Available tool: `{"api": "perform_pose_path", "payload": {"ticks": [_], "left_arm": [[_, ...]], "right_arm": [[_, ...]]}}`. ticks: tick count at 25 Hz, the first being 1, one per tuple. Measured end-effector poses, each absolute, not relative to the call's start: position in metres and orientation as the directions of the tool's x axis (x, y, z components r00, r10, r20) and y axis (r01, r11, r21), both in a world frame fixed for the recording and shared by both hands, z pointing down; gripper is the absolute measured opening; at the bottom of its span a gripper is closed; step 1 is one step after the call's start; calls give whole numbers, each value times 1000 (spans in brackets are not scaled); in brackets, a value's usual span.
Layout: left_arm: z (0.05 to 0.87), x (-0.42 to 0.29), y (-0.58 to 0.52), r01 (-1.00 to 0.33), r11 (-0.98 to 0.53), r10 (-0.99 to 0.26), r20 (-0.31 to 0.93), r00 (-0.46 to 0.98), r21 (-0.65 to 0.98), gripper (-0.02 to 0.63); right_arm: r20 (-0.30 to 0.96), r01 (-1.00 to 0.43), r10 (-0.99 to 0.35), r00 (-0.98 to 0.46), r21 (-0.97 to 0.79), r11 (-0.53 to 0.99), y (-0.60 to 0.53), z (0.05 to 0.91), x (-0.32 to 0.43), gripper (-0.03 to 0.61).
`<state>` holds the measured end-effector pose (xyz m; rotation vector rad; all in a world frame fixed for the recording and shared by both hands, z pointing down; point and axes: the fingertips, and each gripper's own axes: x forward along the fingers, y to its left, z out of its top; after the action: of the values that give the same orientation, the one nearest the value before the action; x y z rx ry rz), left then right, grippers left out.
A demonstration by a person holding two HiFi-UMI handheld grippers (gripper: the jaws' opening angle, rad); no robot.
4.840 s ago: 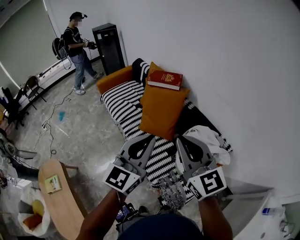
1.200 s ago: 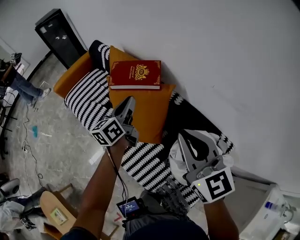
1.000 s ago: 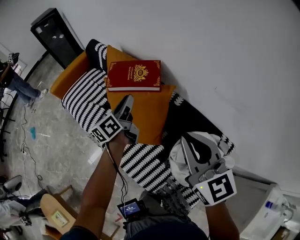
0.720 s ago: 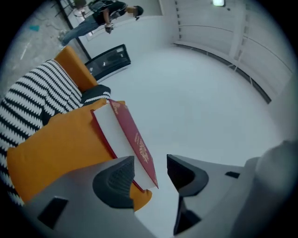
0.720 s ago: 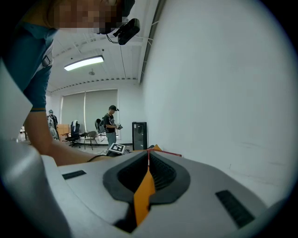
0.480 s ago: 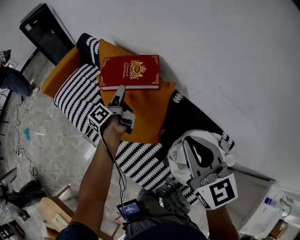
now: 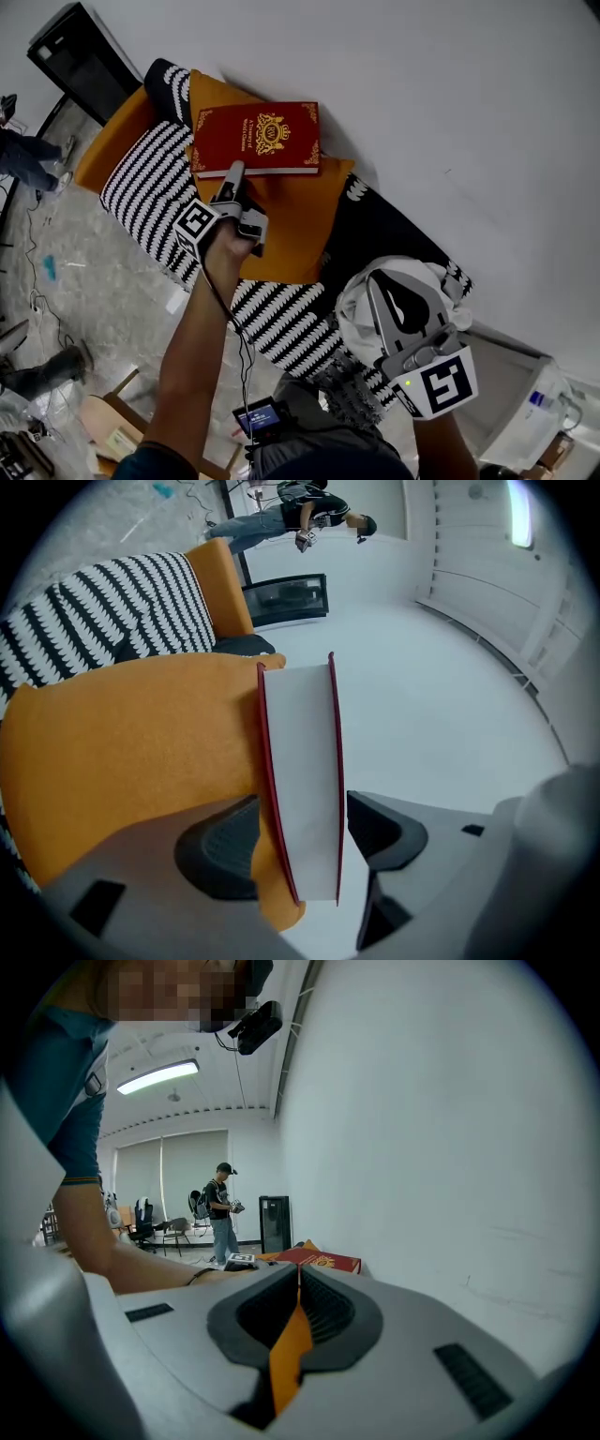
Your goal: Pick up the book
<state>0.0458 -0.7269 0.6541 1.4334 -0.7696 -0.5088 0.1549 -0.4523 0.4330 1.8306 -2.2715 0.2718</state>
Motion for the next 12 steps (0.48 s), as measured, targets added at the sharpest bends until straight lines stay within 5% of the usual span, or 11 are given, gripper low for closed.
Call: {"api": "perform_pose_path", "payload": {"ticks": [12], "left_arm": [[648, 41, -730, -5, 85, -792, 71, 607, 996, 281]], "right_arm": [[311, -972, -922, -231, -31, 233, -446, 453, 148, 12]]}}
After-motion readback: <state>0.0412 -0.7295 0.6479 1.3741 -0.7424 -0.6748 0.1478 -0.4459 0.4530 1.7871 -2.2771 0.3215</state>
